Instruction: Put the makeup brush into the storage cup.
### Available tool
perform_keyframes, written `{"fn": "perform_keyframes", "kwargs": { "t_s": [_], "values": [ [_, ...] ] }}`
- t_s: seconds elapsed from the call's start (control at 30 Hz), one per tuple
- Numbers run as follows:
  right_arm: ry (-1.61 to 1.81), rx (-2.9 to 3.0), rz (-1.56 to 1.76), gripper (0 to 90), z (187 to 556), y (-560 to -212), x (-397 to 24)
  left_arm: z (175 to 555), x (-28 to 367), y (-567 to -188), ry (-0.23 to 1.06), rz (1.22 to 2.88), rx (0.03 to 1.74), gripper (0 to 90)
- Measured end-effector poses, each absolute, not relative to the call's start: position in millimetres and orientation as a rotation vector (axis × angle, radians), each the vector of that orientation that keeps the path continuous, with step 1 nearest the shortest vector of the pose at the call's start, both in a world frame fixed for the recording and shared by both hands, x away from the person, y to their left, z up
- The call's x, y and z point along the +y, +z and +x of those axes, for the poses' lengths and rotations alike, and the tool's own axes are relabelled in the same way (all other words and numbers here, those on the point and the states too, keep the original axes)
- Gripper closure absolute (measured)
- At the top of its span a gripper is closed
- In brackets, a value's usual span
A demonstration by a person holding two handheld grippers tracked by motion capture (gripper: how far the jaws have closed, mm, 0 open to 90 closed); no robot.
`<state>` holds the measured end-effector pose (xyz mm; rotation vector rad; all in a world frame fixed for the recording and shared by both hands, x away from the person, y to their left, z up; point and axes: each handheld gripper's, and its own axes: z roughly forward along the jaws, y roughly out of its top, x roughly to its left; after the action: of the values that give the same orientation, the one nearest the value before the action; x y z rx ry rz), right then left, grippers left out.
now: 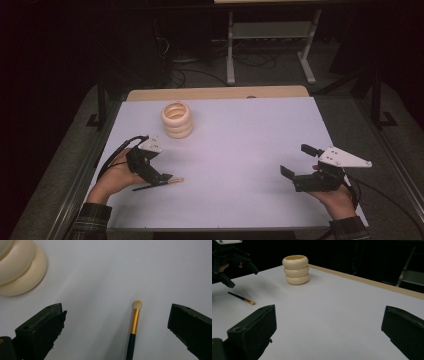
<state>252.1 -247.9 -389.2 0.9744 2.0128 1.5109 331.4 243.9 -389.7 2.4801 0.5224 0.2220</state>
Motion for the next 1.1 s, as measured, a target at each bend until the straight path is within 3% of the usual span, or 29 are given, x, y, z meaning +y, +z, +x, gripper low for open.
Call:
{"fn": "perform_keyframes", "kwargs": {
  "t_s": [0.57,0.63,1.1],
  "values": [
    [1.511,2.021,0.972,0.0,252.3,-389.8,-247.2,329.6,240.0,-393.0,0.220,2.566,0.513,0.7],
    [1.511,2.022,0.970,0.0,252.3,-389.8,-247.5,328.8,239.4,-393.4,0.228,2.577,0.496,7.4],
    [1.509,2.020,0.974,0.0,252.4,-390.0,-247.9,326.8,234.5,-399.4,0.193,2.645,0.458,17.1]
  ]
}}
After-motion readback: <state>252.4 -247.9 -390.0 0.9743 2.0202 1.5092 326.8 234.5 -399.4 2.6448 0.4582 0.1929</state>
